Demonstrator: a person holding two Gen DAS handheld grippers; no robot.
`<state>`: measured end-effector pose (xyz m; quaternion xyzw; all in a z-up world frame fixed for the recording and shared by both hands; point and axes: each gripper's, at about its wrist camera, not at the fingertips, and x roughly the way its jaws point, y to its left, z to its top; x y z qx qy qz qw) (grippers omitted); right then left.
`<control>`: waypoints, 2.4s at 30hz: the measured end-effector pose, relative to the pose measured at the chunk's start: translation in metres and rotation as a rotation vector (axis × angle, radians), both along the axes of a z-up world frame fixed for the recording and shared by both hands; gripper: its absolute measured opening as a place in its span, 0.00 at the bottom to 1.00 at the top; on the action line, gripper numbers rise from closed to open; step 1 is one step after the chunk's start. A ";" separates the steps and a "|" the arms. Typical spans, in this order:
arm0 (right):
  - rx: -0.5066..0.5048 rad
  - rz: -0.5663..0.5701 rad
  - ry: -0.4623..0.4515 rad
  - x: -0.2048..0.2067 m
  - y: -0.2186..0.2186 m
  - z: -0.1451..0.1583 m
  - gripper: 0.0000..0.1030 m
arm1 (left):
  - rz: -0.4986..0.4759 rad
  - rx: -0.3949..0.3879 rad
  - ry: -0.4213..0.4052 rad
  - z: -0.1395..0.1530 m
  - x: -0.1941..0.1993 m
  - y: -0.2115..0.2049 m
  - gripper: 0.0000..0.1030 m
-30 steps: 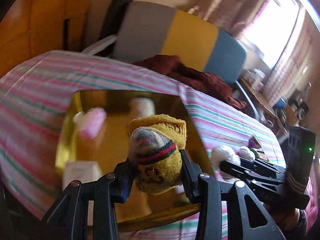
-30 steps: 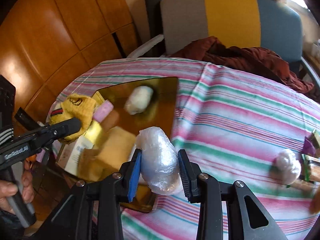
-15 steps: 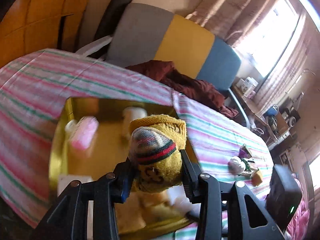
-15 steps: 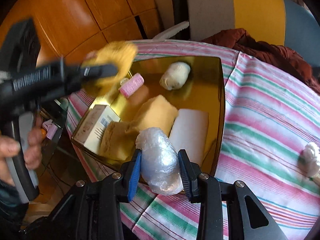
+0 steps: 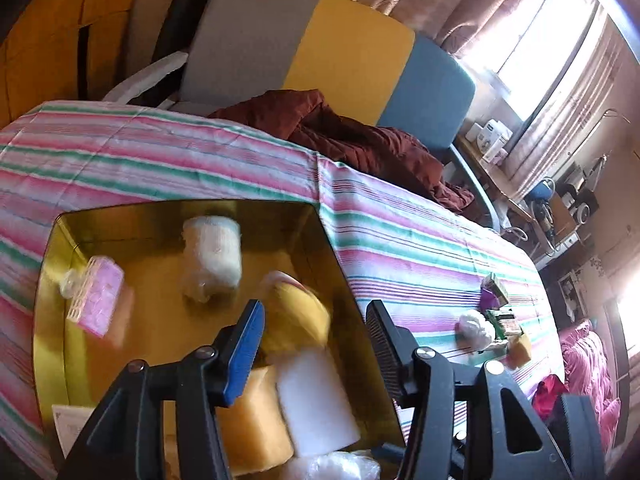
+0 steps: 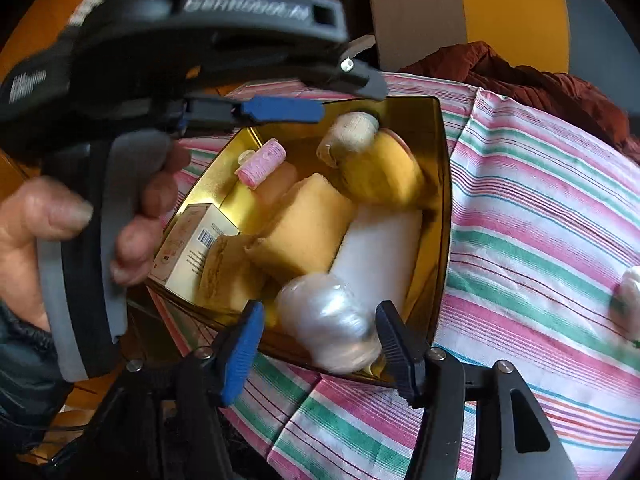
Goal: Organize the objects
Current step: 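Carry sock and wrapped roll to the tray and release the sock with the left tool, then withdraw both tools from the tray toward the remaining items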
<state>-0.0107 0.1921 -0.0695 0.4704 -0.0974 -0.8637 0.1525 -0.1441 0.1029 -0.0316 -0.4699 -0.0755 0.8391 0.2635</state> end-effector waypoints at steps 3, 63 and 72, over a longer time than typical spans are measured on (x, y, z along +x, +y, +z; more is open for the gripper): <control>-0.001 -0.008 0.006 0.002 0.003 0.002 0.58 | 0.028 -0.004 0.004 -0.002 0.009 -0.014 0.52; 0.032 -0.254 0.073 0.035 0.050 0.012 0.85 | 0.061 -0.249 0.256 0.022 0.132 -0.026 0.52; 0.052 -0.342 0.044 0.040 0.088 0.009 0.85 | -0.007 -0.263 0.278 0.026 0.138 -0.004 0.52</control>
